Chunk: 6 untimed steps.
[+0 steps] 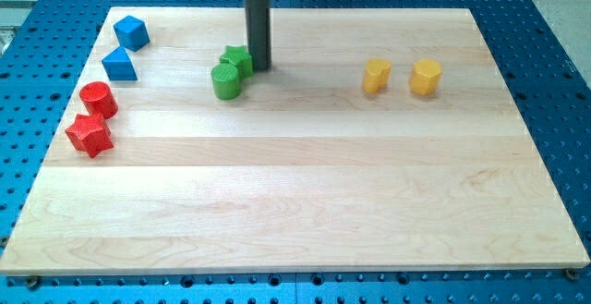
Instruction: Separate the green block from each other
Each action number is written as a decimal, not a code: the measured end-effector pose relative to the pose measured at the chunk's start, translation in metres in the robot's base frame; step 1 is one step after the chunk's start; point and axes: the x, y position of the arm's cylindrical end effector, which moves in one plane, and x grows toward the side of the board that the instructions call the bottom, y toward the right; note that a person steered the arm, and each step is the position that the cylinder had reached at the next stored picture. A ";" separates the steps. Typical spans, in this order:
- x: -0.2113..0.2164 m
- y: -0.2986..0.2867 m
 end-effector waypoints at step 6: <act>0.020 0.002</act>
